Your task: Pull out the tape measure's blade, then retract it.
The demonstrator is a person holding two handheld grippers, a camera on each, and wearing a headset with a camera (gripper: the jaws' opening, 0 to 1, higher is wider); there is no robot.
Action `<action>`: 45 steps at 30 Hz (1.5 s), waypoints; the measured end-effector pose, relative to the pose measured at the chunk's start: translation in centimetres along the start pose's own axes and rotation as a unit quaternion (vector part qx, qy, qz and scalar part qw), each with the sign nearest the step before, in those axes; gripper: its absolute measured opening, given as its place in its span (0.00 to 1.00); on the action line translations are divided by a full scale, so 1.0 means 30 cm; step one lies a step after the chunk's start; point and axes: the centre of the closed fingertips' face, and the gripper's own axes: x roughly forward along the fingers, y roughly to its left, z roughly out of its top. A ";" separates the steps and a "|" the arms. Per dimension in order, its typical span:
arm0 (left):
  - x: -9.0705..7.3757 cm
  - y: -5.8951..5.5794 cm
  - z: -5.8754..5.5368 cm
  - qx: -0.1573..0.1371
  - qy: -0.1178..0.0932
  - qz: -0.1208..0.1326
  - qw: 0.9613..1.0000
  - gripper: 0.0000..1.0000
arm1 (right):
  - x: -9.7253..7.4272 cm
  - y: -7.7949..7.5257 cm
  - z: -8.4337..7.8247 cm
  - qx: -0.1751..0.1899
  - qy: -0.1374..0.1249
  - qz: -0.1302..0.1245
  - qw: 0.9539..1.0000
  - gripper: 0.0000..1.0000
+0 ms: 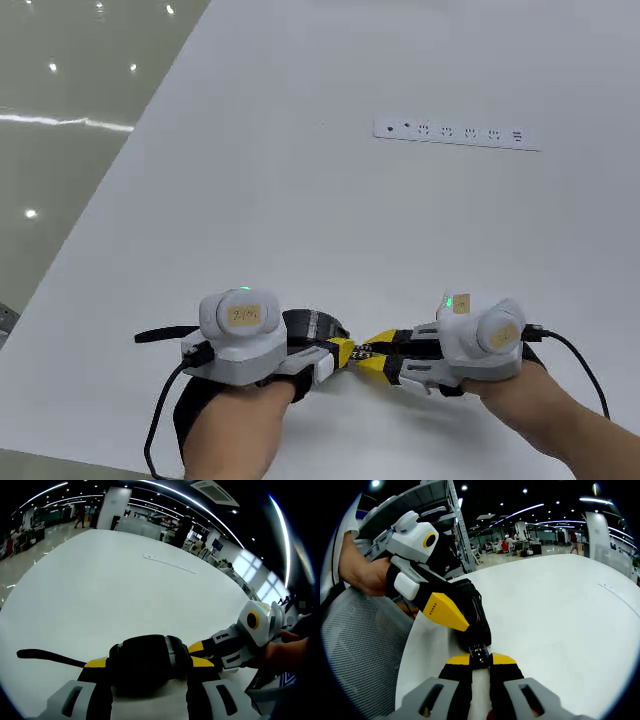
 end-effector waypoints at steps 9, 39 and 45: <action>0.000 0.002 -0.001 0.007 -0.001 0.001 1.000 0.56 | 0.021 0.010 0.006 -0.005 0.007 0.001 1.000 0.10; -0.015 -0.003 0.003 0.054 0.012 -0.014 0.998 0.59 | -0.002 0.031 0.019 0.013 0.020 -0.021 0.999 0.21; -0.030 0.005 0.012 0.070 0.009 -0.016 0.997 0.61 | -0.014 0.030 0.020 0.015 0.025 -0.023 0.999 0.24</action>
